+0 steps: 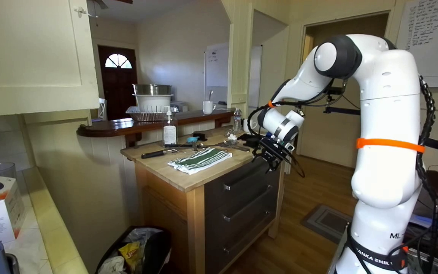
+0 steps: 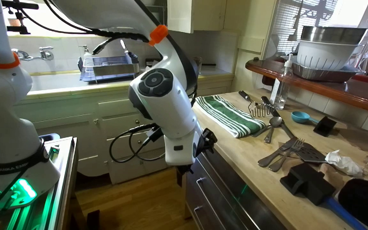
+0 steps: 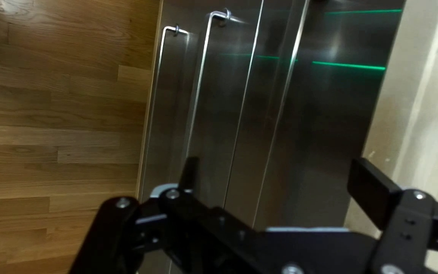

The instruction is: Open the topmost drawer.

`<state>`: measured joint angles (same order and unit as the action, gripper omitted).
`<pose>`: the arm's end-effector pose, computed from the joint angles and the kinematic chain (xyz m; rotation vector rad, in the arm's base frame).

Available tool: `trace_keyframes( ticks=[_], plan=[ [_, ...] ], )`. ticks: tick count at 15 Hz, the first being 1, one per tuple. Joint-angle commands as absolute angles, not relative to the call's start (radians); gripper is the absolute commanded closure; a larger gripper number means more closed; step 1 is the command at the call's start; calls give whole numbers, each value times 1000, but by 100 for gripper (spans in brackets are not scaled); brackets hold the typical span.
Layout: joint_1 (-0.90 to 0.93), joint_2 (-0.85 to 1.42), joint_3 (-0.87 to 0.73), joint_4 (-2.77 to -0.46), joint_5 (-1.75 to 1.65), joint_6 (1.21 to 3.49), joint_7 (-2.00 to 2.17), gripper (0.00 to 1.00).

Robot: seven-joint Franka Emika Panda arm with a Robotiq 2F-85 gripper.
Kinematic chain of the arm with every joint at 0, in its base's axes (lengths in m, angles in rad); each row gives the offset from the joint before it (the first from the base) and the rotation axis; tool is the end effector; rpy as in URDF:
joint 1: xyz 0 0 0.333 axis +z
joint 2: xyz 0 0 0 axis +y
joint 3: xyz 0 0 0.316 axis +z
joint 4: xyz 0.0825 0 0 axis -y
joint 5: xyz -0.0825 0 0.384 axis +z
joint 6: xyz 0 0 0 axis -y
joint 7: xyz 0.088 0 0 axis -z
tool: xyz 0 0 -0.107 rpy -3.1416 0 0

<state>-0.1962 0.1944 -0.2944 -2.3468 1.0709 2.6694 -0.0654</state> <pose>0.4421 -0.2674 0.2591 -2.0998 1.6861 -0.3697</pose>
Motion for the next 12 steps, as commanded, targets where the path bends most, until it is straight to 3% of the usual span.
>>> trace_keyframes(
  ticks=[1,5,7,8,10,11,12],
  plan=[
    [-217,322,-273,-2251,1199,2688,-123,0],
    [-231,410,-265,-2191,1272,2687,-165,0],
    [-244,449,-257,-2158,1327,2690,-215,7],
    [-251,464,-252,-2143,1358,2690,-243,16],
    [-262,490,-247,-2118,1397,2685,-282,22],
    [-267,503,-245,-2107,1417,2686,-305,31],
    [-270,515,-243,-2099,1429,2682,-317,30]
  ],
)
